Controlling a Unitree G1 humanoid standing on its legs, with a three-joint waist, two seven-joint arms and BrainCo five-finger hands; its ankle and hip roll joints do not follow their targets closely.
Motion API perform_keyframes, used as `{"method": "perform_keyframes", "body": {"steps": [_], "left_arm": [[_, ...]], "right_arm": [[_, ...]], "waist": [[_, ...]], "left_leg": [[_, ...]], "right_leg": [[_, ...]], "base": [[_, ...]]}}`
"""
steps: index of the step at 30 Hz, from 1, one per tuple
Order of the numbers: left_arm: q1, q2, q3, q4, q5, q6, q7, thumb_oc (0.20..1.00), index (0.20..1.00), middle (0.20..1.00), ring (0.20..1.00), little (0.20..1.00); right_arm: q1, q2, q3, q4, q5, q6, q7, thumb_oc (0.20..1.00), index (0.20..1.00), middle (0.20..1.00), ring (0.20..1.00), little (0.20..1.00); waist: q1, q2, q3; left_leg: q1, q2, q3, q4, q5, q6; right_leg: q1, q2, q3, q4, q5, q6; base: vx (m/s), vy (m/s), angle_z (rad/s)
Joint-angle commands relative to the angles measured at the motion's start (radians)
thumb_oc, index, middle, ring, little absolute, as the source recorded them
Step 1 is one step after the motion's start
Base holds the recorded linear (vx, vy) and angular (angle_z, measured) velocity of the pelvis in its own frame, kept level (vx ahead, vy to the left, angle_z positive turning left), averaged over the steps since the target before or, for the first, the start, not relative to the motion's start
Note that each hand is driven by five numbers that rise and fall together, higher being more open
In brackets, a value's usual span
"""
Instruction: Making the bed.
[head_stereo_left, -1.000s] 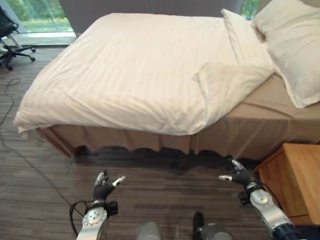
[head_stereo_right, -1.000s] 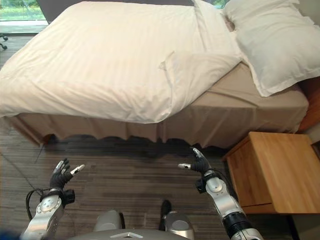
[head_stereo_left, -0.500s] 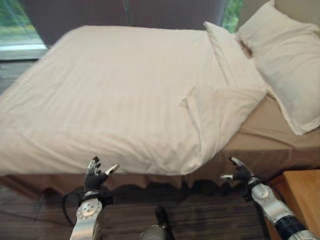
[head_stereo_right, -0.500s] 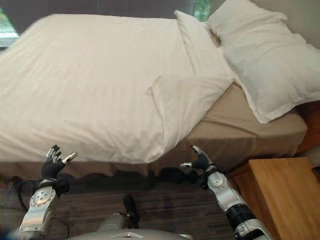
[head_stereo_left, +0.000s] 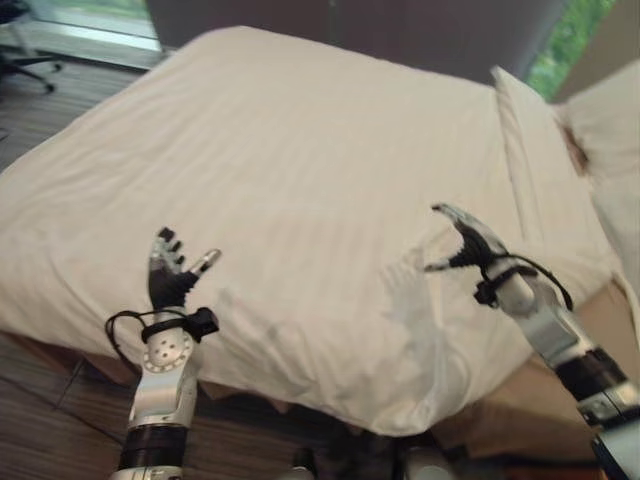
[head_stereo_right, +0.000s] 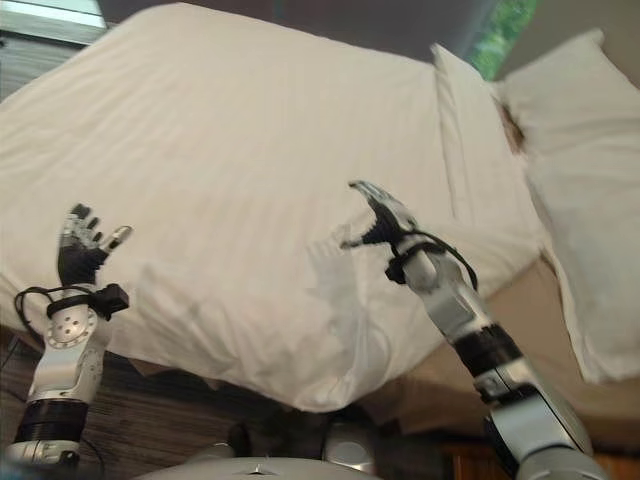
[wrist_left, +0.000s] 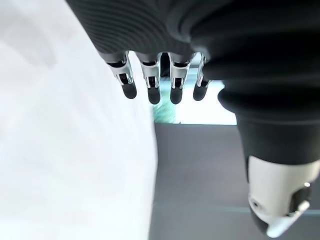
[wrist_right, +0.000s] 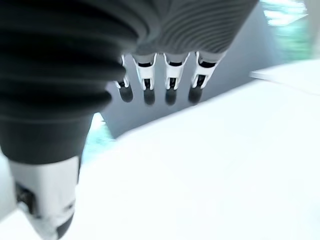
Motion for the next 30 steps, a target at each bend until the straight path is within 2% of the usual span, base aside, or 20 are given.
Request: {"method": "perform_keyframes", "body": {"steps": [1,4,6,11,15,18,20,22,23,25,26,30], "left_arm": [[-0.047,0.023,-0.060,-0.014,-0.019,-0.047,-0.017,1.000,1.000,1.000,1.000,1.000],[-0.067,0.031,-0.070,0.029,-0.022,-0.046,-0.015,1.000,1.000,1.000,1.000,1.000],[-0.121,0.050,-0.087,0.117,-0.046,-0.051,-0.012,1.000,1.000,1.000,1.000,1.000],[-0.243,0.092,-0.117,0.245,-0.079,-0.064,0.009,1.000,1.000,1.000,1.000,1.000],[-0.336,0.110,-0.163,0.325,-0.100,-0.072,0.028,1.000,1.000,1.000,1.000,1.000],[-0.447,0.123,-0.227,0.422,-0.116,-0.084,0.047,1.000,1.000,1.000,1.000,1.000],[-0.581,0.115,-0.300,0.530,-0.138,-0.097,0.071,1.000,1.000,1.000,1.000,1.000],[-0.622,0.112,-0.322,0.574,-0.142,-0.096,0.080,1.000,1.000,1.000,1.000,1.000],[-0.674,0.099,-0.353,0.620,-0.143,-0.098,0.085,1.000,1.000,1.000,1.000,1.000],[-0.684,0.093,-0.363,0.636,-0.142,-0.095,0.082,1.000,1.000,1.000,1.000,1.000],[-0.689,0.077,-0.377,0.657,-0.138,-0.093,0.077,1.000,1.000,1.000,1.000,1.000],[-0.650,0.071,-0.371,0.629,-0.132,-0.094,0.074,1.000,1.000,1.000,1.000,1.000]], "right_arm": [[-0.047,-0.015,0.012,0.096,-0.015,0.015,-0.022,1.000,1.000,1.000,1.000,1.000],[-0.127,0.003,0.050,0.227,0.017,0.026,-0.029,1.000,1.000,1.000,1.000,1.000],[-0.228,-0.029,0.116,0.351,-0.039,0.039,-0.049,1.000,1.000,1.000,1.000,1.000],[-0.354,-0.031,0.158,0.510,-0.057,0.057,-0.083,1.000,1.000,1.000,1.000,1.000],[-0.436,0.005,0.175,0.599,-0.034,0.070,-0.114,1.000,1.000,1.000,1.000,1.000],[-0.512,0.029,0.207,0.705,-0.027,0.076,-0.148,1.000,1.000,1.000,1.000,1.000],[-0.576,0.071,0.227,0.834,0.007,0.083,-0.178,1.000,1.000,1.000,1.000,1.000],[-0.592,0.083,0.223,0.877,0.036,0.083,-0.183,1.000,1.000,1.000,1.000,1.000],[-0.587,0.109,0.223,0.940,0.057,0.083,-0.191,0.589,0.589,0.589,0.589,0.589],[-0.583,0.115,0.228,0.976,0.061,0.085,-0.188,0.363,0.363,0.363,0.363,0.363],[-0.570,0.119,0.226,1.015,0.070,0.090,-0.195,0.200,0.200,0.200,0.200,0.200],[-0.554,0.107,0.230,0.975,0.075,0.085,-0.191,0.200,0.200,0.200,0.200,0.200]], "waist": [[-0.034,0.037,-0.029],[-0.020,0.042,-0.035],[-0.011,0.046,-0.033],[-0.013,0.062,-0.027],[-0.020,0.090,-0.014],[-0.026,0.113,0.003],[-0.033,0.142,0.013],[-0.033,0.153,0.014],[-0.033,0.165,0.014],[-0.031,0.172,0.014],[-0.028,0.181,0.016],[-0.035,0.177,0.016]], "left_leg": [[-0.036,0.084,0.062,-0.028,0.066,-0.035],[-0.044,0.090,0.047,-0.028,0.069,-0.043],[-0.058,0.097,0.037,-0.028,0.074,-0.054],[-0.096,0.104,0.032,-0.028,0.088,-0.067],[-0.154,0.107,0.024,-0.028,0.106,-0.075],[-0.222,0.105,0.012,-0.028,0.127,-0.083],[-0.297,0.101,0.005,-0.028,0.146,-0.089],[-0.322,0.100,0.002,-0.028,0.149,-0.092],[-0.356,0.100,-0.001,-0.028,0.157,-0.095],[-0.363,0.100,-0.003,-0.028,0.159,-0.095],[-0.370,0.101,-0.006,-0.028,0.162,-0.097],[-0.341,0.098,-0.007,-0.028,0.153,-0.094]], "right_leg": [[0.005,-0.051,-0.039,0.016,-0.123,0.058],[0.018,-0.057,-0.065,0.016,-0.127,0.058],[0.016,-0.060,-0.081,0.016,-0.127,0.056],[-0.012,-0.061,-0.089,0.016,-0.123,0.056],[-0.065,-0.064,-0.088,0.016,-0.116,0.058],[-0.135,-0.066,-0.076,0.016,-0.102,0.056],[-0.213,-0.072,-0.066,0.016,-0.086,0.059],[-0.238,-0.071,-0.062,0.016,-0.086,0.061],[-0.268,-0.070,-0.056,0.016,-0.081,0.064],[-0.273,-0.071,-0.059,0.016,-0.081,0.064],[-0.276,-0.069,-0.058,0.016,-0.083,0.064],[-0.248,-0.068,-0.052,0.016,-0.089,0.064]], "base": [[0.17,-0.126,0.34],[0.10,-0.076,0.32],[0.11,-0.099,0.04],[0.06,-0.075,0.04],[-0.02,-0.059,0.13],[-0.09,-0.060,0.05],[-0.09,-0.068,0.09],[-0.01,-0.050,0.15],[0.00,-0.082,0.14],[0.01,-0.060,0.02],[0.01,-0.038,-0.04],[0.04,-0.009,0.00]]}}
